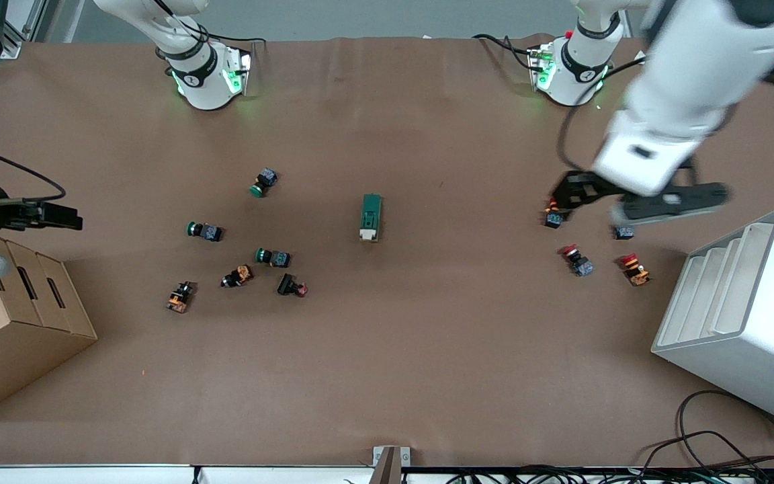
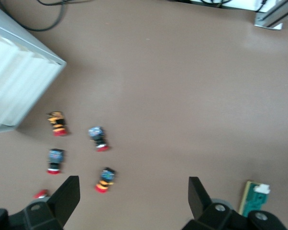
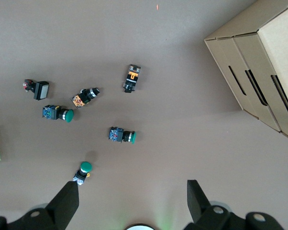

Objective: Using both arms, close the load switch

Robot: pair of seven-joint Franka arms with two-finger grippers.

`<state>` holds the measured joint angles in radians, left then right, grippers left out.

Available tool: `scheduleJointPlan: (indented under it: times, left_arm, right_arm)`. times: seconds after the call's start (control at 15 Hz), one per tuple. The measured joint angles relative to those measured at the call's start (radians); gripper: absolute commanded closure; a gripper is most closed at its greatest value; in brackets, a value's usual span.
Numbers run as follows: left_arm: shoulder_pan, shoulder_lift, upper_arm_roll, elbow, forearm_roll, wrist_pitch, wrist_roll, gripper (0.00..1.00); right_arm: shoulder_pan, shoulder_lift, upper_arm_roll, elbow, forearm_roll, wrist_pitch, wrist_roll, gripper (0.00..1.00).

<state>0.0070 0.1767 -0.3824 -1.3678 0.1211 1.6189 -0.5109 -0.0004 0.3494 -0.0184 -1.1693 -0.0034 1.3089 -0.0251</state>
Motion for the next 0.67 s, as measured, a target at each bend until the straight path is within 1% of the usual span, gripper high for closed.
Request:
scheduleJointPlan:
  times: [0.2,0.33,0.47,0.67]
  left_arm:
    - [0.001,-0.053,0.147,-0.001,-0.066,-0.065,0.181,0.0]
    - [0.002,-0.077,0.213,-0.005,-0.079,-0.111,0.288,0.0]
    - [0.003,-0.103,0.255,-0.027,-0.087,-0.131,0.375,0.0]
    - [0.018,-0.158,0.3,-0.096,-0.139,-0.135,0.473,0.0]
  right_arm:
    - [0.0,-0.015,-0.002,0.0,0.001,-0.004,0.0,0.0]
    - [-0.001,-0.029,-0.005,-0.008,0.001,-0.004,0.0,0.0]
    - [-0.002,-0.064,-0.007,-0.042,0.0,0.007,0.0,0.0]
    - [-0.003,-0.163,-0.01,-0.147,0.0,0.042,0.0,0.0]
